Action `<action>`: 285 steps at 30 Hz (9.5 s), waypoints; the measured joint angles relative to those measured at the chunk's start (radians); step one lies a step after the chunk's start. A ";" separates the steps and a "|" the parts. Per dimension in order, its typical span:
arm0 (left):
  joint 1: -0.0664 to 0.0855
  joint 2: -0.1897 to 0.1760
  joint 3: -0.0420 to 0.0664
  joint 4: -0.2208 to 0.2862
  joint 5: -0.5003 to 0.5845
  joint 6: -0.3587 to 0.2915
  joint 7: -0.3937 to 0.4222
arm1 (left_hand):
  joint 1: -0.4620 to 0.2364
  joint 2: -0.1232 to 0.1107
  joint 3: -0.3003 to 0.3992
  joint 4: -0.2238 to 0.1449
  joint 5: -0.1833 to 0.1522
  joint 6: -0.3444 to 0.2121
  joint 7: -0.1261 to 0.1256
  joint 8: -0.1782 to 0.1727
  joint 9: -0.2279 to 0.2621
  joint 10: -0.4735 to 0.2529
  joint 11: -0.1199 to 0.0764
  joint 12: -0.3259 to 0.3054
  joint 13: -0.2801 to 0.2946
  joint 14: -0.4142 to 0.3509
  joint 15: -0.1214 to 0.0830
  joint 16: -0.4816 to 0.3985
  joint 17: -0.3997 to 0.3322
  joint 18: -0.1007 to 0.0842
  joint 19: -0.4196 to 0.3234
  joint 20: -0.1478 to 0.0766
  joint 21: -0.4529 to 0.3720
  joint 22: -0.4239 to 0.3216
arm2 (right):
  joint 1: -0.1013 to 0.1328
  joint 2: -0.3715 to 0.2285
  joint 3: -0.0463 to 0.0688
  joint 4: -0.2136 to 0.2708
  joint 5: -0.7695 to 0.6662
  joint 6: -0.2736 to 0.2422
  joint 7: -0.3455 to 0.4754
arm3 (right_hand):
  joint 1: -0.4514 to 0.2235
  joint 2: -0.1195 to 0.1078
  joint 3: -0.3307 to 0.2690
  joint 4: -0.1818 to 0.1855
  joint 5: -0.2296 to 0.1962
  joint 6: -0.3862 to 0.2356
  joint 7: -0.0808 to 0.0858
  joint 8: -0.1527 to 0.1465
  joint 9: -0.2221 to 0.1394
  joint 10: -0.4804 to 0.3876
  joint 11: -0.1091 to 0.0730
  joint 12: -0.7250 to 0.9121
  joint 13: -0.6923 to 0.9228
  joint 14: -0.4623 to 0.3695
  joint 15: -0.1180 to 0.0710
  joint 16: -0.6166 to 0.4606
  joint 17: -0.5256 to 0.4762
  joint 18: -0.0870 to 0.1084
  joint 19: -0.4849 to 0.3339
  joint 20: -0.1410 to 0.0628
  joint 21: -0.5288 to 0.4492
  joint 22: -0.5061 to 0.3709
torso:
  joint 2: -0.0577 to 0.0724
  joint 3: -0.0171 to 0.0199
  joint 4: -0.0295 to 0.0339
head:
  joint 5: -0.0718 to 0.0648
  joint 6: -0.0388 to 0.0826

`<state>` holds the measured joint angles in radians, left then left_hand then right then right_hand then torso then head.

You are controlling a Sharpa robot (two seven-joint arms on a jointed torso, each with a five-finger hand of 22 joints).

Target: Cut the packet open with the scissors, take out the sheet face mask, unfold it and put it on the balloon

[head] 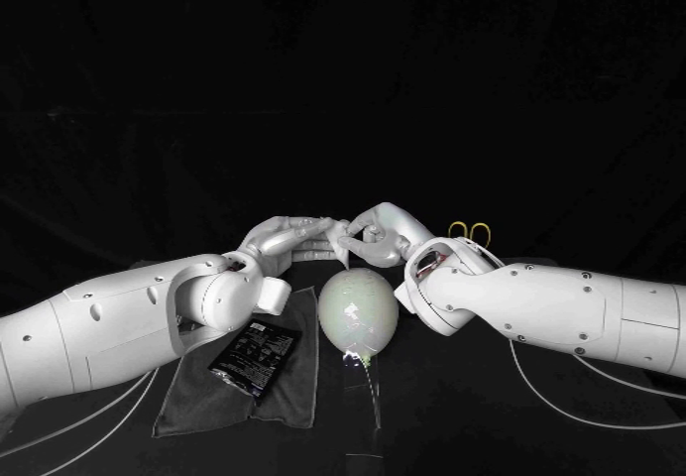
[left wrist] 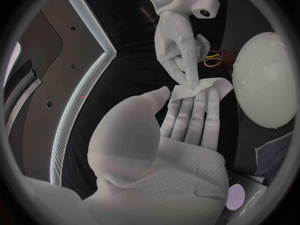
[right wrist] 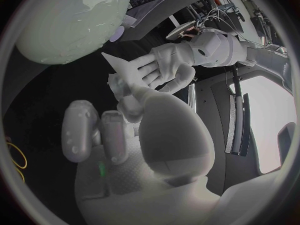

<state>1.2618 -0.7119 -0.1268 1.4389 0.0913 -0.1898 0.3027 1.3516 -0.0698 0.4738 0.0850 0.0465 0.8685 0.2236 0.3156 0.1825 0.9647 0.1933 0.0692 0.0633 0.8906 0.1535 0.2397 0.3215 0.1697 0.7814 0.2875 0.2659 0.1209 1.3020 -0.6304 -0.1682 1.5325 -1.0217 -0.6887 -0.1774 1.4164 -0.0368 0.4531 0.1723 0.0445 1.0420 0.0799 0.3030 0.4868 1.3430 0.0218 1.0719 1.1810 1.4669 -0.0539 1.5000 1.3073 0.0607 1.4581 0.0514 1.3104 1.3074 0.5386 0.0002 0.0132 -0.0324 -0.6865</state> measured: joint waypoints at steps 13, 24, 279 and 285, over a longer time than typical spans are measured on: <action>-0.001 0.000 -0.001 -0.001 -0.057 -0.032 -0.007 | 0.051 -0.016 0.011 -0.036 0.000 0.031 0.002 -0.009 -0.002 0.028 -0.009 0.008 0.001 0.055 -0.013 0.008 0.001 0.000 0.057 -0.011 -0.004 -0.009 | 0.000 -0.010 0.001 0.014 0.026 -0.002 0.026 | 0.000 0.000 0.005 0.002 0.002 0.000 0.000 0.003 0.000 0.003 -0.003 0.004 0.001 0.000 0.000 0.000 0.001 0.000 0.001 -0.001 0.005 0.001 | 0.000 0.0001 -0.0005 | 0.001 -0.001; -0.001 -0.001 -0.001 0.000 -0.179 -0.075 -0.031 | 0.053 -0.032 0.008 -0.044 0.000 0.039 0.000 -0.009 -0.001 0.045 -0.016 0.012 0.003 0.068 -0.018 0.011 0.004 -0.001 0.070 -0.016 -0.004 -0.013 | 0.001 -0.016 0.001 0.018 0.046 -0.004 0.039 | 0.000 0.000 0.010 0.002 0.001 0.000 -0.001 0.003 0.000 0.004 -0.005 0.004 -0.002 0.000 0.000 -0.001 0.001 -0.001 0.000 -0.001 0.008 0.001 | 0.000 0.0001 -0.0005 | 0.001 -0.002; -0.003 -0.005 -0.002 -0.026 -0.143 -0.035 -0.082 | -0.008 0.096 0.170 -0.099 -0.002 0.055 -0.034 0.061 0.107 0.249 -0.063 0.004 0.006 0.093 -0.050 0.101 0.042 0.000 -0.058 -0.028 0.197 0.082 | 0.002 -0.057 0.003 0.036 0.049 0.026 0.037 | -0.017 -0.009 0.030 -0.009 0.002 -0.010 -0.005 0.022 0.001 0.024 -0.018 -0.008 -0.003 0.000 0.001 0.001 0.000 -0.016 0.000 -0.005 0.019 0.001 | 0.000 0.0003 -0.0004 | -0.002 -0.007; -0.003 -0.006 -0.002 -0.027 -0.143 -0.034 -0.082 | -0.013 0.095 0.169 -0.097 -0.002 0.055 -0.034 0.061 0.107 0.249 -0.063 0.004 0.006 0.093 -0.050 0.101 0.042 0.000 -0.058 -0.028 0.197 0.082 | 0.002 -0.057 0.003 0.036 0.049 0.026 0.037 | -0.017 -0.009 0.030 -0.009 0.002 -0.010 -0.005 0.022 0.001 0.026 -0.020 -0.010 -0.003 0.000 0.001 0.001 0.000 -0.016 0.000 -0.005 0.019 0.001 | 0.000 0.0003 -0.0003 | -0.002 -0.007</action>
<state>1.2585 -0.7176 -0.1284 1.4123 -0.0515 -0.2242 0.2206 1.3384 0.0253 0.6425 -0.0121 0.0446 0.9234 0.1895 0.3770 0.2891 1.2137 0.1304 0.0734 0.0693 0.9831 0.1038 0.3407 0.3630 0.1699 0.7238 0.2592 0.4628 0.2027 1.3038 -0.6878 -0.1656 1.5681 -0.9730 -0.6625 -0.1399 1.3990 -0.0455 0.4831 0.1638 0.0464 1.0323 0.0747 0.3252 0.4879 1.3687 0.0015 1.0620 1.1776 1.4666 -0.0530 1.5007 1.3073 0.0444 1.4582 0.0468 1.3293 1.3081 0.5386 0.0005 0.0129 -0.0346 -0.6932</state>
